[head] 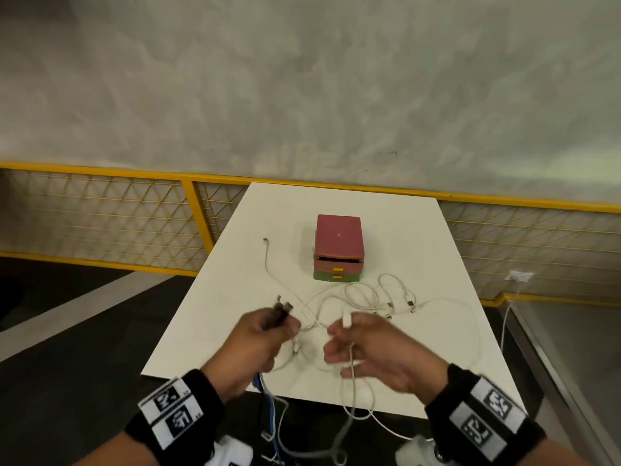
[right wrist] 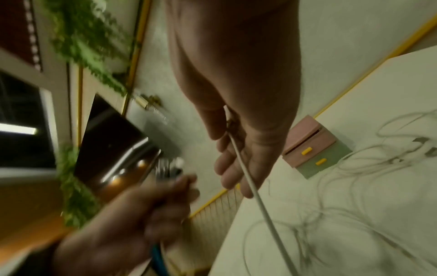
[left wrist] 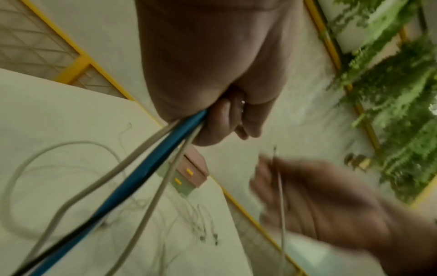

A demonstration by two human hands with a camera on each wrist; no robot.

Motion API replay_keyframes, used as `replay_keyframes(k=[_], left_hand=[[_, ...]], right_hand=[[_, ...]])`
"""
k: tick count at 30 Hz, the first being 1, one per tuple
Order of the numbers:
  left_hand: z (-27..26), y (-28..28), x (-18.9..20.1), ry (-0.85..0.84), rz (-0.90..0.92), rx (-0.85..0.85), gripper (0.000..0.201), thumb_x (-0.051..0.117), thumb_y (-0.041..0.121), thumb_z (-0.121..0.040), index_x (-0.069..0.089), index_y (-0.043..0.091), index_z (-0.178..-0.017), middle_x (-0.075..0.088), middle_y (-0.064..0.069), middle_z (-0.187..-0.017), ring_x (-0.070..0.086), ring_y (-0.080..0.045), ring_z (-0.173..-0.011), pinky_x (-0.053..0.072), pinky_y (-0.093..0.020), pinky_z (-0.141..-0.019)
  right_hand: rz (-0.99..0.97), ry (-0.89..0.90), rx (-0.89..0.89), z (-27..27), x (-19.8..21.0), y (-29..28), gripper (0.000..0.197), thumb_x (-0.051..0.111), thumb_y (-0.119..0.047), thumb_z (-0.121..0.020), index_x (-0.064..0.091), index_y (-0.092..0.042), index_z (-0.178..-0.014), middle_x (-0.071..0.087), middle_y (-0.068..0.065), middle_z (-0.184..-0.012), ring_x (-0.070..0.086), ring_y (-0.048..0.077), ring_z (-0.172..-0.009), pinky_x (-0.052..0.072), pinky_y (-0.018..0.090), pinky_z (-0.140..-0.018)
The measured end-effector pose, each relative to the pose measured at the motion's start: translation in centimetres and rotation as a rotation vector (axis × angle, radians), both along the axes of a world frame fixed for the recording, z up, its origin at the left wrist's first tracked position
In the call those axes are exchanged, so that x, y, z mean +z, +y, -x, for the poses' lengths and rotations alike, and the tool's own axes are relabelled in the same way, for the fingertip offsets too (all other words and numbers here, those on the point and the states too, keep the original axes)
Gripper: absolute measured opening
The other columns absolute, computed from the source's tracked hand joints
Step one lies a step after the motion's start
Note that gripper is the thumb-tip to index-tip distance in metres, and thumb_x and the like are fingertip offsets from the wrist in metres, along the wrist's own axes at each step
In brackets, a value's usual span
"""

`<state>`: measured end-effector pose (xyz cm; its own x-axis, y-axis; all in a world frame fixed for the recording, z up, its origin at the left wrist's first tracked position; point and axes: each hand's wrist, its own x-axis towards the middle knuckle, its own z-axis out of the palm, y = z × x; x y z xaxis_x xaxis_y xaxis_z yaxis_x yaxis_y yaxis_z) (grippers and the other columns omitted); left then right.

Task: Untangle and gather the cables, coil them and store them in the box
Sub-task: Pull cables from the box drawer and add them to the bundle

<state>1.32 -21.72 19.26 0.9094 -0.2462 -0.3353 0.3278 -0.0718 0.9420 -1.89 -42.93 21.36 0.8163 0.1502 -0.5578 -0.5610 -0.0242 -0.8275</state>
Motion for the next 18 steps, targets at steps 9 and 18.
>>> replay_keyframes(k=[9,18], left_hand=[[-2.7,2.5,3.1,-0.071,0.121,0.21,0.017,0.056,0.007,-0.096,0.071,0.001,-0.102,0.029,0.001,-0.055,0.024,-0.011,-0.042,0.023,-0.025,-0.044],[-2.4,2.4,3.5,0.156,0.294,0.323,0.03,0.048,0.019,-0.102,0.068,-0.003,-0.104,0.024,0.003,-0.052,0.021,-0.01,-0.039,0.03,-0.024,-0.042]], right_hand=[[0.345,-0.071,0.595,-0.8,-4.7,2.4,0.034,0.074,-0.03,-0.08,0.068,-0.025,-0.112,0.07,-0.011,-0.101,0.063,-0.003,-0.088,0.043,0.009,-0.073],[0.754,-0.182,0.095,-13.8,-12.3,2.4,0.03,0.06,-0.027,-0.089,0.065,-0.007,-0.111,0.065,0.007,-0.12,0.059,0.023,-0.111,0.039,0.022,-0.083]])
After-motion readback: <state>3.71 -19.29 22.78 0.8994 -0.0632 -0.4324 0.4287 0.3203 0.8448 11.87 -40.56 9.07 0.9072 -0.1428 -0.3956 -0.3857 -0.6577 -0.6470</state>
